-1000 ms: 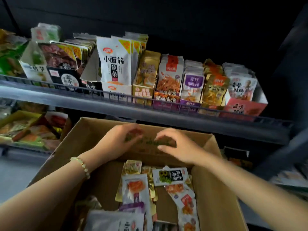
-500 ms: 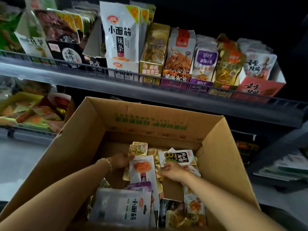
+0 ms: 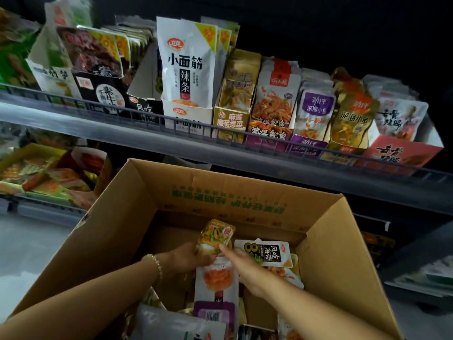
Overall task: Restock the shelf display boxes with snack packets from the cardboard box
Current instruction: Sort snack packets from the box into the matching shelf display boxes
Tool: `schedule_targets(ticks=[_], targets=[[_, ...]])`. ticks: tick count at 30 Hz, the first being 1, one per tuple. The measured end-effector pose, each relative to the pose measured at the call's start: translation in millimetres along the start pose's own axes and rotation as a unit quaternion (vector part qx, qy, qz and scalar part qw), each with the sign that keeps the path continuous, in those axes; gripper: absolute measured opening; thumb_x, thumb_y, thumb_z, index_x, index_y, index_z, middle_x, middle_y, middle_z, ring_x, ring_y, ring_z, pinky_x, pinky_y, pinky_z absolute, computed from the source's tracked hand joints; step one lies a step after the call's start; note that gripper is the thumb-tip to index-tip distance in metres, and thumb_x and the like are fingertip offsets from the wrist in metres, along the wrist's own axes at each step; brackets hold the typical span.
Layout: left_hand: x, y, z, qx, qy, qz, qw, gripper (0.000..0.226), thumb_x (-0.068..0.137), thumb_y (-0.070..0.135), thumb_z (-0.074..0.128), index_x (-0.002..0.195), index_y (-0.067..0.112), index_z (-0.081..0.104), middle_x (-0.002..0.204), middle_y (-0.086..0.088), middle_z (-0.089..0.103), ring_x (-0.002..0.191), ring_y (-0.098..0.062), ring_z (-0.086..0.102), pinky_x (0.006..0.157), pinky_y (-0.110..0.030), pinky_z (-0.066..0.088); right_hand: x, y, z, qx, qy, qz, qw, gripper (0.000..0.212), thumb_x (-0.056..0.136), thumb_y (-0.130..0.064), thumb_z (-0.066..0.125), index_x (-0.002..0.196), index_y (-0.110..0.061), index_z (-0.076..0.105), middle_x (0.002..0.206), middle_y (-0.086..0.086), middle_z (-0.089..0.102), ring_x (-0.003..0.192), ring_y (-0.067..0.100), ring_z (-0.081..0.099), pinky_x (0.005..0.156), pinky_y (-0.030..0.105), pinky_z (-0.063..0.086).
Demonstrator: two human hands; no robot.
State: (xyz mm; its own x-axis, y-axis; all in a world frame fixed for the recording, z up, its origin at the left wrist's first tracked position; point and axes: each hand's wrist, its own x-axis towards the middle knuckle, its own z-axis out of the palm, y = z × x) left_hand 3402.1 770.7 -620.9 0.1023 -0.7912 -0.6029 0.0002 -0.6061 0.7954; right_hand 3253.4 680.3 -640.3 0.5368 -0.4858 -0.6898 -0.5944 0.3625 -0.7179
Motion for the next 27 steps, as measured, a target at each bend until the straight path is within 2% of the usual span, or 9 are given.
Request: schedule_targets(ticks=[3,8,10,13,15,17,20,24,27], targets=[[-21,20,6,0.010,0.032,0.057,0.998,0.034,0.092,0.013,0.060,0.124,0.013,0.050,0.109,0.000,0.065,0.100,-0.010,0.063,0.087,-0.023,0.054,-22,-24,-6,-0.021,0.005,-0.072,0.997,0.057,0.083,-0.054,0.059,0.128,-0.020,0.053,0.131,0.003,0.059,0.114,0.016,0.057,0.100,0.033,0.045],[-60,73,16,0.023,0.162,0.164,0.973,0.050,0.089,0.021,0.066,0.121,0.014,0.028,0.103,0.003,0.058,0.084,-0.004,0.062,0.062,-0.016,0.054,-73,-66,-16,0.055,0.055,-0.183,0.980,0.003,0.093,-0.033,0.058,0.094,-0.031,0.056,0.088,-0.012,0.063,0.075,-0.001,0.061,0.058,0.011,0.050],[-67,89,22,0.019,0.207,0.190,0.960,0.062,0.086,0.035,0.069,0.125,0.018,0.024,0.119,-0.004,0.055,0.103,-0.013,0.061,0.082,-0.027,0.056,-91,-82,-18,0.095,0.073,-0.231,0.966,0.007,0.092,-0.031,0.058,0.086,-0.031,0.056,0.083,-0.013,0.067,0.070,-0.001,0.065,0.056,0.012,0.050],[-70,101,36,0.080,0.298,0.168,0.936,0.072,0.089,0.052,0.055,0.144,0.022,0.018,0.143,-0.005,0.029,0.137,-0.025,0.027,0.114,-0.039,0.026,-107,-96,-16,0.119,0.106,-0.292,0.943,0.013,0.092,-0.032,0.057,0.099,-0.026,0.065,0.094,-0.002,0.075,0.083,0.011,0.071,0.069,0.022,0.056],[-71,104,46,-0.027,0.240,0.187,0.952,0.076,0.087,0.058,0.052,0.145,0.030,0.013,0.145,-0.004,0.031,0.139,-0.025,0.029,0.113,-0.042,0.030,-113,-100,-15,0.121,0.124,-0.313,0.934,0.015,0.093,-0.033,0.054,0.099,-0.026,0.065,0.094,0.001,0.075,0.086,0.017,0.072,0.076,0.031,0.058],[-75,104,51,-0.157,0.169,0.215,0.949,0.061,0.090,0.047,0.055,0.138,0.031,0.021,0.132,-0.006,0.053,0.117,-0.019,0.058,0.090,-0.033,0.054,-114,-98,-16,0.108,0.134,-0.334,0.927,0.016,0.095,-0.035,0.051,0.101,-0.028,0.064,0.096,0.002,0.074,0.088,0.018,0.071,0.078,0.034,0.058],[-87,104,46,-0.205,0.161,0.195,0.946,0.044,0.088,0.026,0.062,0.127,0.014,0.048,0.101,-0.005,0.073,0.081,-0.014,0.073,0.059,-0.021,0.055,-115,-92,-15,0.069,0.125,-0.341,0.929,0.017,0.096,-0.037,0.047,0.107,-0.030,0.057,0.099,-0.003,0.071,0.084,0.006,0.070,0.069,0.021,0.056],[-101,105,40,-0.299,0.097,0.154,0.937,0.044,0.074,0.030,0.068,0.110,0.004,0.063,0.088,-0.012,0.075,0.070,-0.021,0.073,0.053,-0.026,0.056,-117,-86,-15,0.055,0.131,-0.393,0.909,0.032,0.083,-0.038,0.060,0.107,-0.030,0.041,0.110,-0.002,0.061,0.093,0.007,0.066,0.067,0.023,0.056],[-104,105,45,-0.327,0.062,0.162,0.929,0.031,0.086,0.031,0.059,0.108,0.009,0.064,0.090,-0.012,0.075,0.073,-0.021,0.074,0.053,-0.027,0.057,-119,-88,-16,0.009,0.177,-0.439,0.881,0.040,0.073,-0.046,0.065,0.103,-0.028,0.045,0.102,0.000,0.064,0.091,0.012,0.067,0.070,0.032,0.058]])
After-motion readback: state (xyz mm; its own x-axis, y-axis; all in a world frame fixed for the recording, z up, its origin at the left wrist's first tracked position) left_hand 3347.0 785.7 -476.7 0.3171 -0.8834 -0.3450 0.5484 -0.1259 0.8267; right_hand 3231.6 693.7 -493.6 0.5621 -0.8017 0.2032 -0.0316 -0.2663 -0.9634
